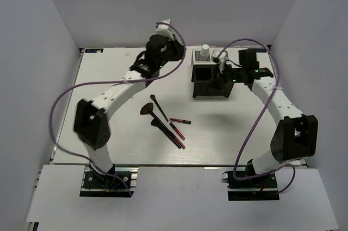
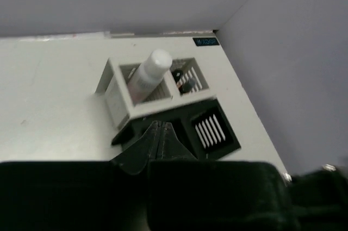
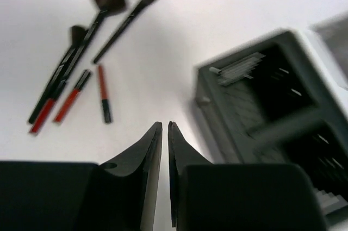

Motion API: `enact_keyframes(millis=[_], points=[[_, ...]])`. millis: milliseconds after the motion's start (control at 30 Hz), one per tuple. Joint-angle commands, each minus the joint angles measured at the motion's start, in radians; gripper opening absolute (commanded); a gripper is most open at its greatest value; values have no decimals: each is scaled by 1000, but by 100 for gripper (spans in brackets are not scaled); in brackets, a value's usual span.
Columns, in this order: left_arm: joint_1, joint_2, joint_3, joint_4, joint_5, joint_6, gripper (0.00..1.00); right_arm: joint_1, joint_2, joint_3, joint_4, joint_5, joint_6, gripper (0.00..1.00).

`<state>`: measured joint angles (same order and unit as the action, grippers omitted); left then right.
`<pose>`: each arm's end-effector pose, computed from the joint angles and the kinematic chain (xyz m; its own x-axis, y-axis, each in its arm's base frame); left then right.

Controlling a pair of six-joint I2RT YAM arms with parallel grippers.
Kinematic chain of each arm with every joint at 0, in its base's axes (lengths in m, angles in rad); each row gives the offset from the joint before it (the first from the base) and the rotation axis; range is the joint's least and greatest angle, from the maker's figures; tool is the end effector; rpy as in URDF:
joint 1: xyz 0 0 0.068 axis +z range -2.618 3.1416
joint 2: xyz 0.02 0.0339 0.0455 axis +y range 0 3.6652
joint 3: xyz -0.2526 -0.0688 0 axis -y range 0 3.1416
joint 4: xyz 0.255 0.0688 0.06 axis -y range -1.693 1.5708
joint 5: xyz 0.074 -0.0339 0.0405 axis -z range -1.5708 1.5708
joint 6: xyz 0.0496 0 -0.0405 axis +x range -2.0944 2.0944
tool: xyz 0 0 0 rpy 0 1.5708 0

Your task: Organize the makeup

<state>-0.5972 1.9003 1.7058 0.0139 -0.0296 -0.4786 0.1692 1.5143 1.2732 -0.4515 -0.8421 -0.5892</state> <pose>0.4020 -0.2716 0.3399 -0.3796 -0.2985 -0.8757 0.4092 0.7947 -0.4483 0.3388 0.0954 0.2947 -0.1465 -0.4004 -0.9045 -0.9135 0.4056 -0.0316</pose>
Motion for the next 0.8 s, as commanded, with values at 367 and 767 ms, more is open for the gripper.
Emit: enact_keyframes(millis=[367, 767], points=[[8, -1036, -876, -504, -297, -409, 73, 483, 211, -17, -23, 316, 35, 44], [8, -1284, -1057, -667, -325, -580, 75, 562, 334, -35, 10, 503, -24, 45]])
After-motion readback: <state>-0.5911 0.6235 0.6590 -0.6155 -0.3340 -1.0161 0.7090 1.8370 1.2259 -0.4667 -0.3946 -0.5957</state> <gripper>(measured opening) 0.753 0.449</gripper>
